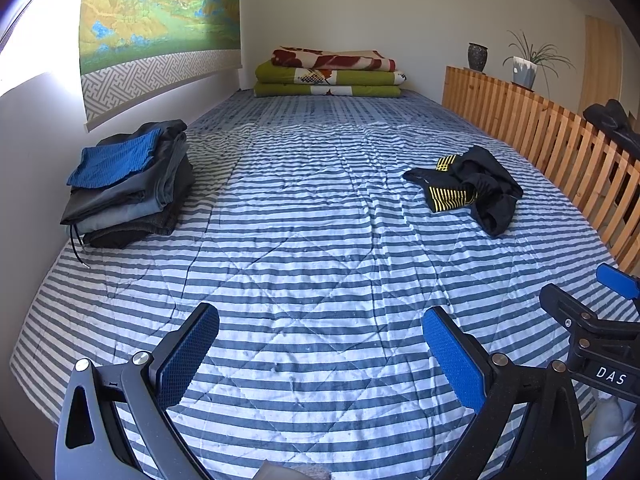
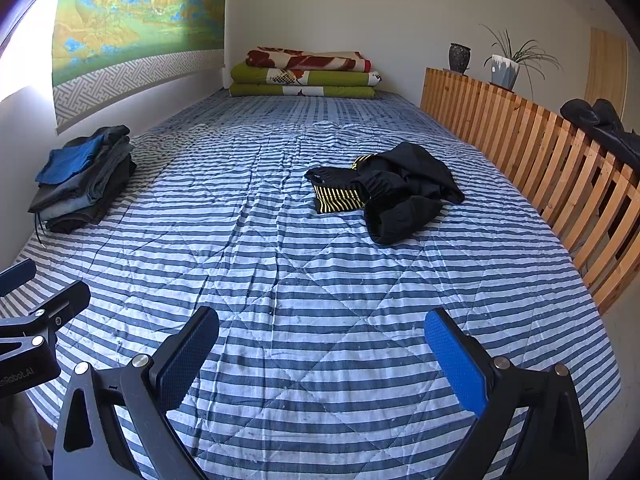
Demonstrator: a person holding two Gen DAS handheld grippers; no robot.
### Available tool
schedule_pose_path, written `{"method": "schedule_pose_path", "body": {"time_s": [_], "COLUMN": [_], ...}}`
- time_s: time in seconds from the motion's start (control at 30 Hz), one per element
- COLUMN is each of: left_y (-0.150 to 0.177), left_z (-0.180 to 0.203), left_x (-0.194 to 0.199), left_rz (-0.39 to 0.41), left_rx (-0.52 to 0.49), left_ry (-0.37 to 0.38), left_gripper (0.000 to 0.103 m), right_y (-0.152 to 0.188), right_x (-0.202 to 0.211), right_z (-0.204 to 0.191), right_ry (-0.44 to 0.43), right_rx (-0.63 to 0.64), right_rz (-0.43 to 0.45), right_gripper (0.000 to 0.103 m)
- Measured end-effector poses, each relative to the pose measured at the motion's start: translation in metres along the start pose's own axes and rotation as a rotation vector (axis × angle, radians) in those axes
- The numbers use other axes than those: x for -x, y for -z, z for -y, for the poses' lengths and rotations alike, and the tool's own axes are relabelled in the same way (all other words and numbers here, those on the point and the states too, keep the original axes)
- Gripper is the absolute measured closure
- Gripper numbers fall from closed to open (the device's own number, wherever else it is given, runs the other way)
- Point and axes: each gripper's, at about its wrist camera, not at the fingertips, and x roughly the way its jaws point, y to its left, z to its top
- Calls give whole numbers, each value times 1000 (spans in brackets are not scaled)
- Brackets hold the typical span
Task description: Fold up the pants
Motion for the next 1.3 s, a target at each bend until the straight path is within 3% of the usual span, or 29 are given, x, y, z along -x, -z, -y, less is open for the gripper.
{"method": "schedule_pose_path", "body": {"time_s": [0.77, 0.9, 1.3], "left_y": [-4, -4, -3], "left_z": [14, 15, 1], "left_x": [-23, -33, -78], "left_rz": [-20, -27, -88], "left_rx": [-12, -13, 17], "left_ry": [8, 8, 11], "left_gripper": [0, 0, 0], "right_y": [0, 0, -20], "right_x": [-18, -23, -90], "right_z": [9, 15, 61], "right_ry": [-7, 9, 37], "right_rx": [-17, -28, -113], "right_rz": [-32, 5, -98], "right_gripper": [2, 2, 4]}}
